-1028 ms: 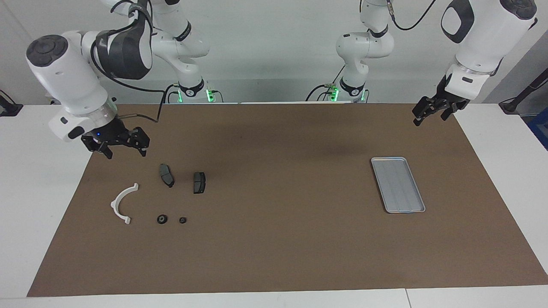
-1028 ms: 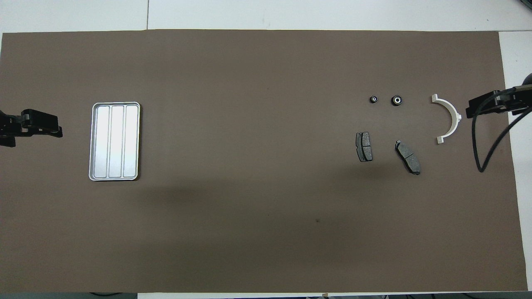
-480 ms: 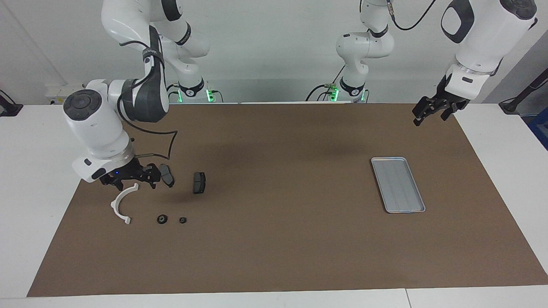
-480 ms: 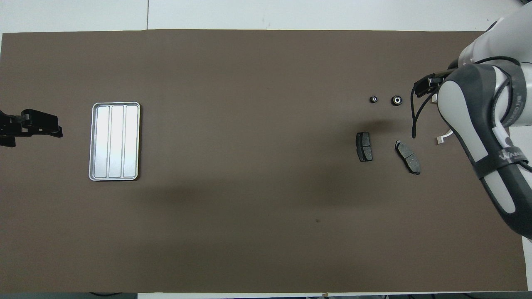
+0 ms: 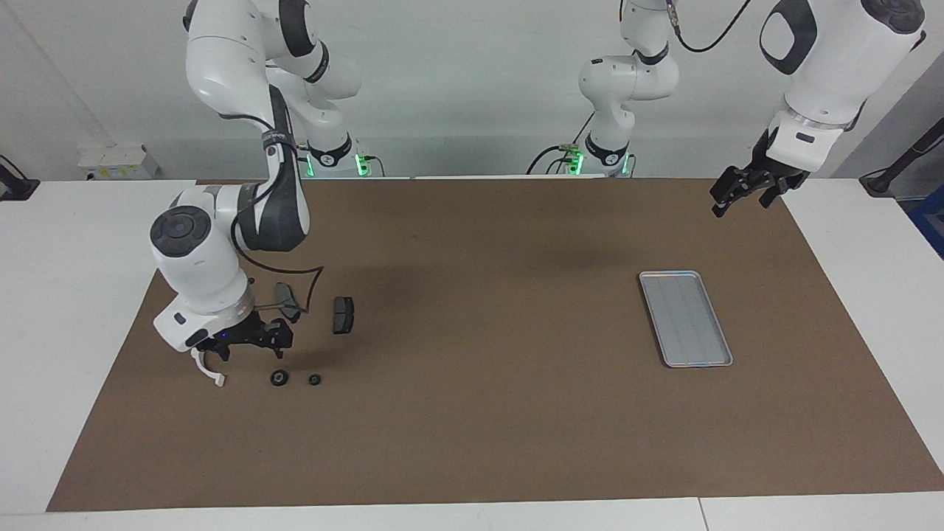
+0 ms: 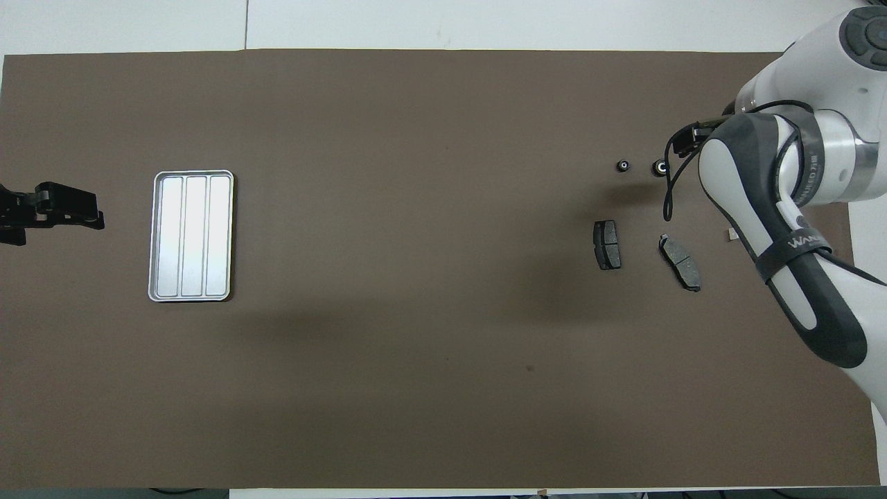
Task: Pick bearing gear from pile to tray
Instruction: 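Reach the right gripper over the small black bearing gears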
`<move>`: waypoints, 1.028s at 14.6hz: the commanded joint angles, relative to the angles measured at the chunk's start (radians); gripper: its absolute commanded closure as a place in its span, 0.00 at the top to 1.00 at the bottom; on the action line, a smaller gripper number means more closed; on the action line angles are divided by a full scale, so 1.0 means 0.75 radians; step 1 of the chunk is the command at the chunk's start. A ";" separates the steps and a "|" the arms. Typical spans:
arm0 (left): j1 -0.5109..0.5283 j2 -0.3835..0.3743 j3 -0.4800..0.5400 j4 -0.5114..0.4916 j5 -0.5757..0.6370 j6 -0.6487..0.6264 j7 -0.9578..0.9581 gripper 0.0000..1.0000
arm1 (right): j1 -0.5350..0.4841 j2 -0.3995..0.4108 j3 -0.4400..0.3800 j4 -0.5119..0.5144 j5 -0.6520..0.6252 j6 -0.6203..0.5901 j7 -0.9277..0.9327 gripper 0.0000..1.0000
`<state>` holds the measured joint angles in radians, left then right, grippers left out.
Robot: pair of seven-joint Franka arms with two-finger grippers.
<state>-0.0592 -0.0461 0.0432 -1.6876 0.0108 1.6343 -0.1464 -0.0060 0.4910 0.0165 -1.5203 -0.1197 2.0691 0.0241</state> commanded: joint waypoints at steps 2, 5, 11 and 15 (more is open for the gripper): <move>0.003 -0.043 0.000 -0.043 -0.016 0.001 0.005 1.00 | -0.012 0.106 0.019 0.123 -0.029 0.017 0.062 1.00; 0.003 -0.041 0.000 -0.043 -0.016 0.001 0.005 1.00 | -0.012 0.141 0.017 0.135 -0.016 0.053 0.109 0.99; 0.003 -0.041 0.002 -0.043 -0.016 0.001 0.005 1.00 | -0.006 0.219 0.047 0.150 -0.016 0.064 0.193 0.98; 0.003 -0.041 0.000 -0.043 -0.016 0.001 0.005 1.00 | 0.002 0.253 0.047 0.150 -0.014 0.100 0.201 0.98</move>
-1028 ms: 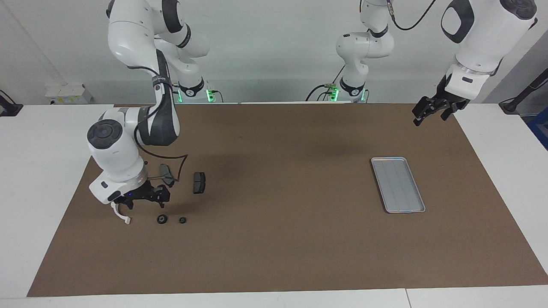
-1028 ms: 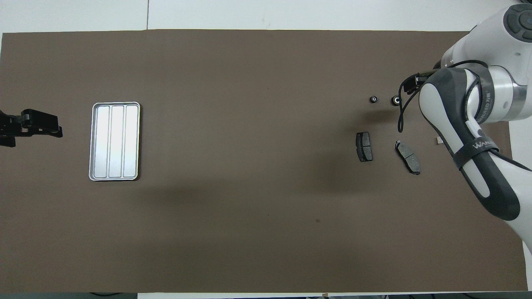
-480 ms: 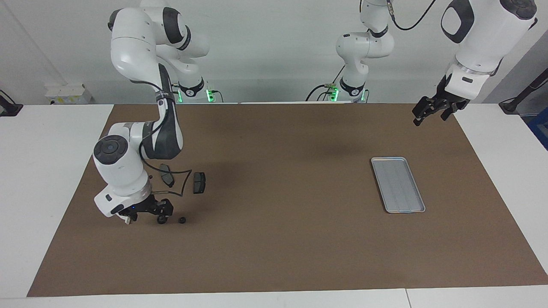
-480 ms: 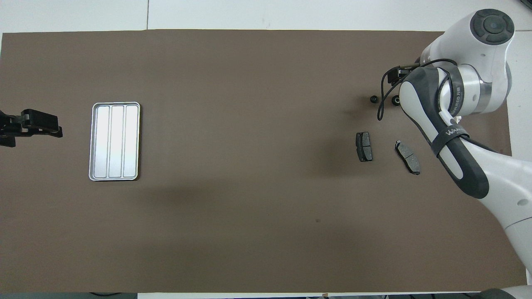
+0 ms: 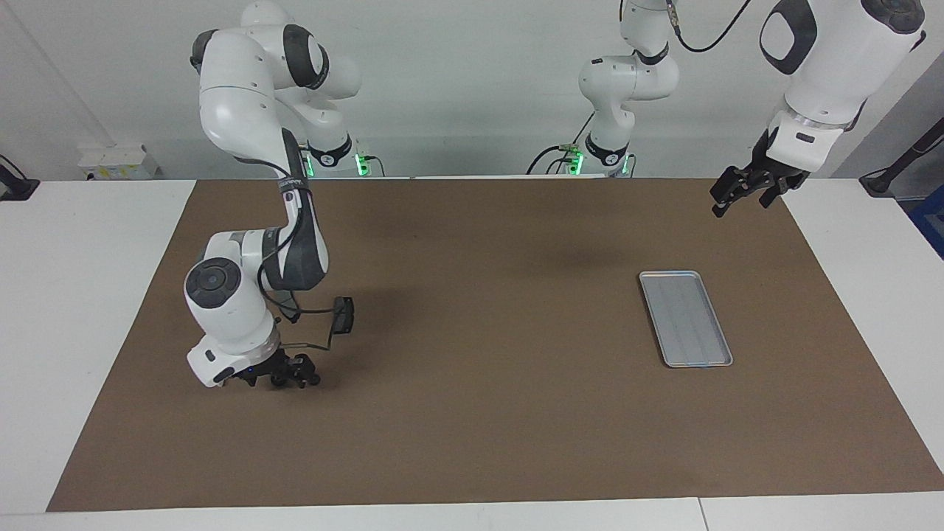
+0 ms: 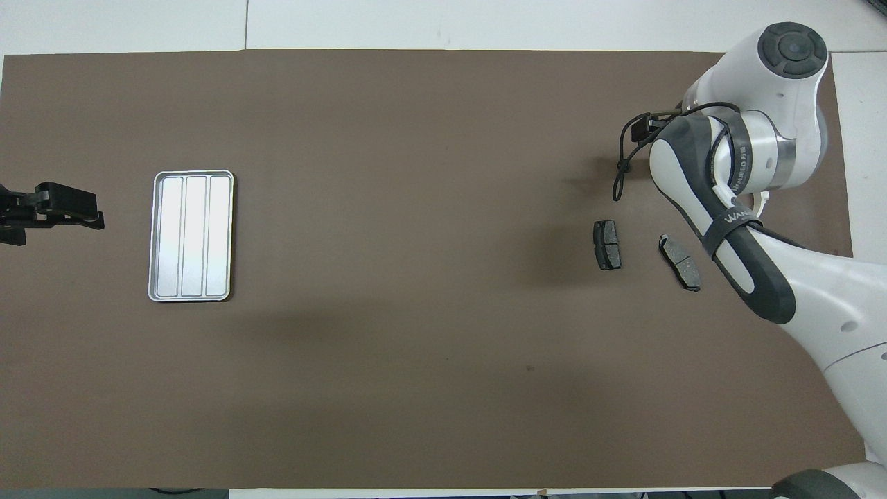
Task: Pick bearing gear from pile to tray
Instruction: 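Reach the right gripper over the small black bearing gears, then lower the right gripper and grasp one black bearing gear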
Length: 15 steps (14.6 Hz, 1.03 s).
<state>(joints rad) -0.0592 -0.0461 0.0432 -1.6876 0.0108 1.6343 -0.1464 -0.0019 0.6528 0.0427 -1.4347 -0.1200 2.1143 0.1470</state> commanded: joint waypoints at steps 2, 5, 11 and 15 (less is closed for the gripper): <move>0.003 -0.043 0.002 -0.043 -0.016 0.001 0.005 1.00 | -0.008 0.044 0.013 0.033 -0.012 0.079 0.023 0.98; 0.003 -0.041 0.002 -0.045 -0.016 0.003 0.005 1.00 | -0.014 0.044 0.015 0.021 -0.008 0.081 0.027 0.95; 0.003 -0.041 0.000 -0.043 -0.016 0.001 0.005 1.00 | -0.024 0.034 0.015 -0.026 0.035 0.081 0.013 0.93; 0.003 -0.043 0.002 -0.043 -0.016 0.001 0.005 1.00 | -0.028 0.025 0.015 -0.054 0.050 0.079 -0.004 0.93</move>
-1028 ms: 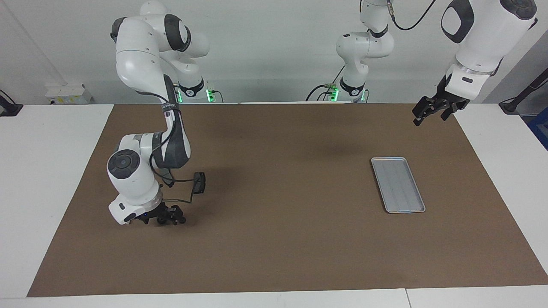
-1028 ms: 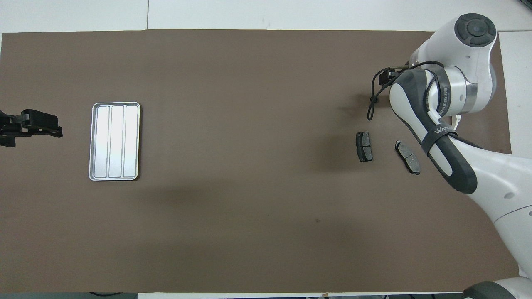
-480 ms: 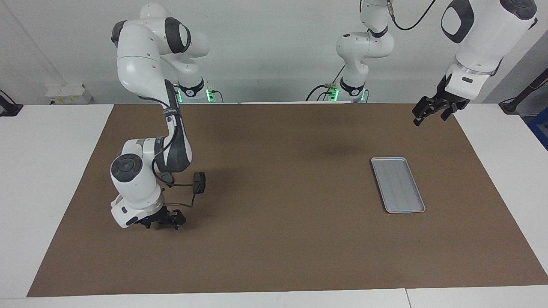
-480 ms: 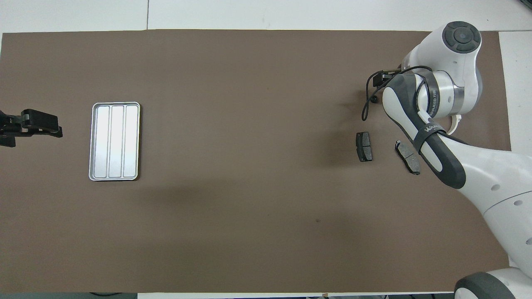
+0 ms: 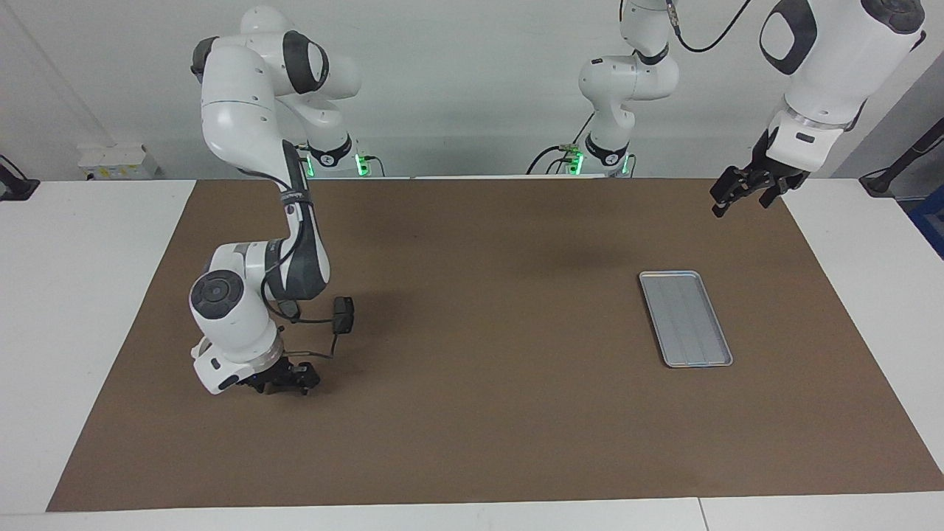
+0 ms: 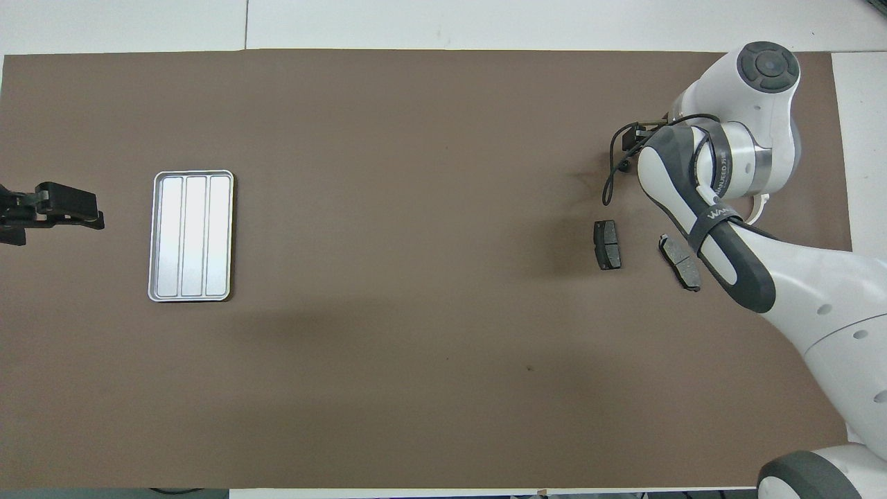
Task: Pick bearing gear from pile to tray
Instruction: 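Lower the right gripper and grasp one black bearing gear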
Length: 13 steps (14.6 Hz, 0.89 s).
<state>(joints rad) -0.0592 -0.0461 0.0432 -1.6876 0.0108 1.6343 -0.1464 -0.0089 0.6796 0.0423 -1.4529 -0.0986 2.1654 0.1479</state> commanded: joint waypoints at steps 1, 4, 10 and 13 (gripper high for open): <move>0.003 -0.043 0.000 -0.043 -0.016 0.001 0.005 1.00 | -0.023 -0.012 0.015 -0.044 0.021 0.013 -0.025 0.93; 0.003 -0.043 0.000 -0.045 -0.016 0.001 0.005 1.00 | -0.031 -0.020 0.015 -0.063 0.023 0.009 -0.034 0.93; 0.003 -0.041 0.000 -0.043 -0.016 0.001 0.005 1.00 | -0.041 -0.051 0.015 -0.081 0.023 -0.036 -0.042 0.90; 0.003 -0.043 0.002 -0.043 -0.016 0.001 0.005 1.00 | -0.047 -0.059 0.015 -0.088 0.025 -0.059 -0.044 0.85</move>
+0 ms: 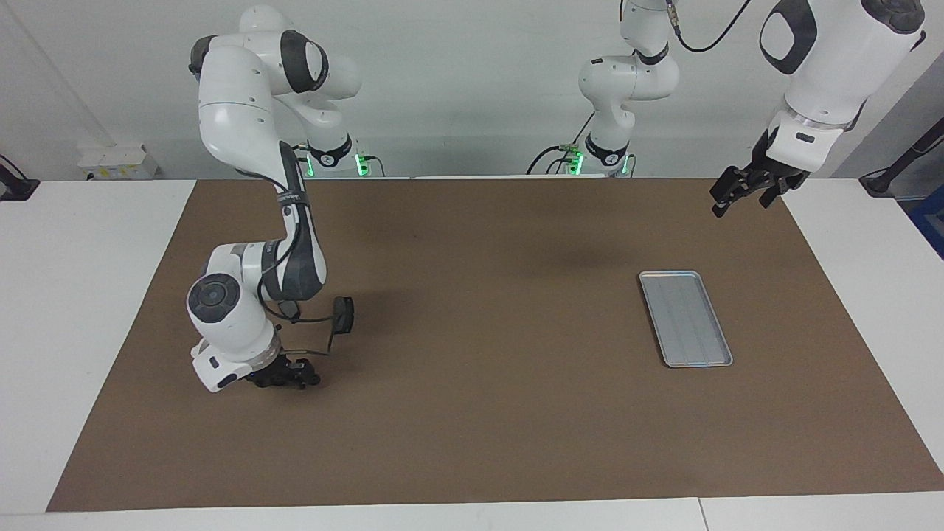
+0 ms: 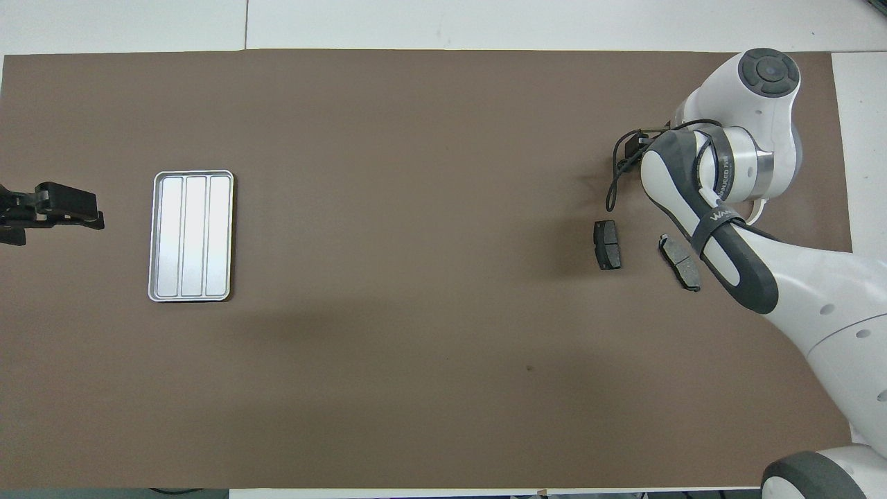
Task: Pick bearing gear from pile to tray
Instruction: 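Lower the right gripper and grasp one black bearing gear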
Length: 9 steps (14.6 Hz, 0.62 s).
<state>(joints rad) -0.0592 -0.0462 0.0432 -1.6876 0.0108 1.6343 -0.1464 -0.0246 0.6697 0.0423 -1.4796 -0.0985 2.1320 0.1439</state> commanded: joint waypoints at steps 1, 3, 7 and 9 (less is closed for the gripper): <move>0.003 -0.041 0.000 -0.043 -0.016 0.001 0.005 1.00 | -0.031 -0.046 0.015 -0.068 0.027 -0.012 -0.043 0.84; 0.003 -0.043 0.000 -0.043 -0.016 0.001 0.005 1.00 | -0.041 -0.050 0.015 -0.089 0.027 -0.008 -0.069 0.75; 0.003 -0.043 0.002 -0.043 -0.016 0.001 0.005 1.00 | -0.041 -0.054 0.015 -0.091 0.027 -0.008 -0.069 0.64; 0.003 -0.043 0.000 -0.043 -0.016 0.001 0.005 1.00 | -0.041 -0.052 0.015 -0.091 0.027 -0.004 -0.069 0.58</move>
<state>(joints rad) -0.0592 -0.0462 0.0432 -1.6876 0.0108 1.6343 -0.1464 -0.0369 0.6493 0.0451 -1.5047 -0.0890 2.1233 0.1216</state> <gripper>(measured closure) 0.000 0.361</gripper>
